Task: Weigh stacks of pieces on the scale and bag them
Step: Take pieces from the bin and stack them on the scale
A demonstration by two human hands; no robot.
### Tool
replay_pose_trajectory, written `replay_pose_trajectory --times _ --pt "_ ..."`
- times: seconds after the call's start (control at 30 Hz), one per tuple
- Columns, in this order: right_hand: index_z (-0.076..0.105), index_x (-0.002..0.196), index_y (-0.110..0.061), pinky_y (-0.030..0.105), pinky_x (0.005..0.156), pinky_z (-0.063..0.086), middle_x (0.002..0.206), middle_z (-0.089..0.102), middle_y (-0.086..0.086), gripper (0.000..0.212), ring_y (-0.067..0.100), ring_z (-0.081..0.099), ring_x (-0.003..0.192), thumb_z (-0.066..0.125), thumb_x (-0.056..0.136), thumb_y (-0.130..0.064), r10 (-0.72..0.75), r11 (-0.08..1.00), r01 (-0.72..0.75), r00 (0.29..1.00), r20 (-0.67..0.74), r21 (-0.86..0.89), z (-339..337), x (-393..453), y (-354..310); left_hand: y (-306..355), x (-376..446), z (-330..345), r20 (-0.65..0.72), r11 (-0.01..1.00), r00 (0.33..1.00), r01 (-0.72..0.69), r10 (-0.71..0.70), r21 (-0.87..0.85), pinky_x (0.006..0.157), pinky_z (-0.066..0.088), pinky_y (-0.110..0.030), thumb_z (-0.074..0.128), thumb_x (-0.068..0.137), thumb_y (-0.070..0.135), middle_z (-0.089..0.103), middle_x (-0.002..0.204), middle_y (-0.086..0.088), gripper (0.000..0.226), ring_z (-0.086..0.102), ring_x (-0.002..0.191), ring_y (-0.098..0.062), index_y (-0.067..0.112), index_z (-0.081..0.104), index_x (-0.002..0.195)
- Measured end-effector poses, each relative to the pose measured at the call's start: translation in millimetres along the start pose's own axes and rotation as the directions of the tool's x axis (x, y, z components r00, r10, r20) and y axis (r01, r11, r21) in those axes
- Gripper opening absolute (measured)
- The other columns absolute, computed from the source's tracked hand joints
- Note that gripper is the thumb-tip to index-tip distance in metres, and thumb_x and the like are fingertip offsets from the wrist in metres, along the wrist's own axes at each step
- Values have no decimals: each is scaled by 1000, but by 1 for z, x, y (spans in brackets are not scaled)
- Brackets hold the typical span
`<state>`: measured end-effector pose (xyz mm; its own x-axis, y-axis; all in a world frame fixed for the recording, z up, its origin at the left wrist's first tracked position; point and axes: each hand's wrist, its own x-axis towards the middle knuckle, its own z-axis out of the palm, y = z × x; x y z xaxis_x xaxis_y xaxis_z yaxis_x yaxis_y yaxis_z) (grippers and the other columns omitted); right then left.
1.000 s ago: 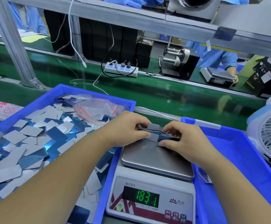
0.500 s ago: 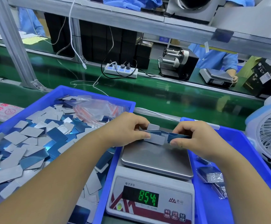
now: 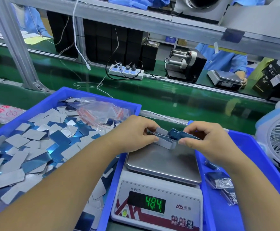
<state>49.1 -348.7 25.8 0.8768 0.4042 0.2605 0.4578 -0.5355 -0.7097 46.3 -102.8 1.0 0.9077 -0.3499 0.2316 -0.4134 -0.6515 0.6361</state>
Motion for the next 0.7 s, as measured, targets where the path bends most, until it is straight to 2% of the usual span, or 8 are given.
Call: replay_pose_trajectory --times 0.07,0.13,0.2,0.3,0.4,0.47,0.63,0.7 --pt "67 73 -29 9 52 35 60 58 -14 23 0 45 52 84 74 -14 -28 999 29 998 -57 15 -2 0 0 -1 1 1 -16 999 1000 19 -19 25 56 37 -15 72 89 33 61 68 14 9 50 63 0 25 72 92" --pt "66 73 -30 14 54 37 63 59 -7 25 3 45 55 84 73 -12 -41 998 47 990 -132 43 -4 1 0 -3 2 2 -40 999 998 47 -46 26 52 35 -15 73 88 36 54 58 13 16 47 58 -2 21 68 85" --pt "66 73 -29 14 55 38 64 61 -9 25 2 47 56 85 73 -12 -59 996 65 994 -87 65 -1 0 -3 -4 2 2 -39 998 997 61 -61 2 52 36 -12 74 87 35 54 55 19 15 47 56 0 21 69 86" --pt "63 70 -33 12 57 36 66 60 -16 27 4 51 62 87 71 -22 -91 975 93 996 19 -204 20 1 -6 -3 2 1 0 998 998 59 -59 -36 54 38 -9 76 85 34 58 58 27 11 51 57 2 26 74 94" --pt "54 72 -40 12 59 32 71 54 -17 34 1 50 71 86 70 -31 -101 929 81 994 -36 -361 31 5 -6 -4 2 -2 48 995 997 69 -65 -75 59 44 -11 78 83 28 64 63 24 11 55 58 4 30 75 93" --pt "54 79 -37 11 61 31 80 51 -18 34 -4 48 72 86 69 -33 -101 910 67 993 -61 -409 35 6 -5 -5 1 -3 77 992 995 76 -68 -103 61 44 -8 77 83 25 65 65 27 15 59 61 7 35 73 93" --pt "51 92 -38 11 64 33 94 46 -21 45 -8 45 67 87 67 -30 -57 936 17 993 -105 -353 44 6 -8 -2 -2 -7 112 992 993 41 -28 -121 63 42 -5 72 85 17 65 73 36 28 61 68 10 44 73 94" --pt "54 93 -38 10 63 37 91 49 -20 44 -1 50 65 87 66 -28 -45 949 11 994 -101 -315 44 6 -10 0 -2 -9 124 990 992 31 -14 -136 62 42 -5 73 85 17 66 74 35 33 61 68 8 49 69 91"
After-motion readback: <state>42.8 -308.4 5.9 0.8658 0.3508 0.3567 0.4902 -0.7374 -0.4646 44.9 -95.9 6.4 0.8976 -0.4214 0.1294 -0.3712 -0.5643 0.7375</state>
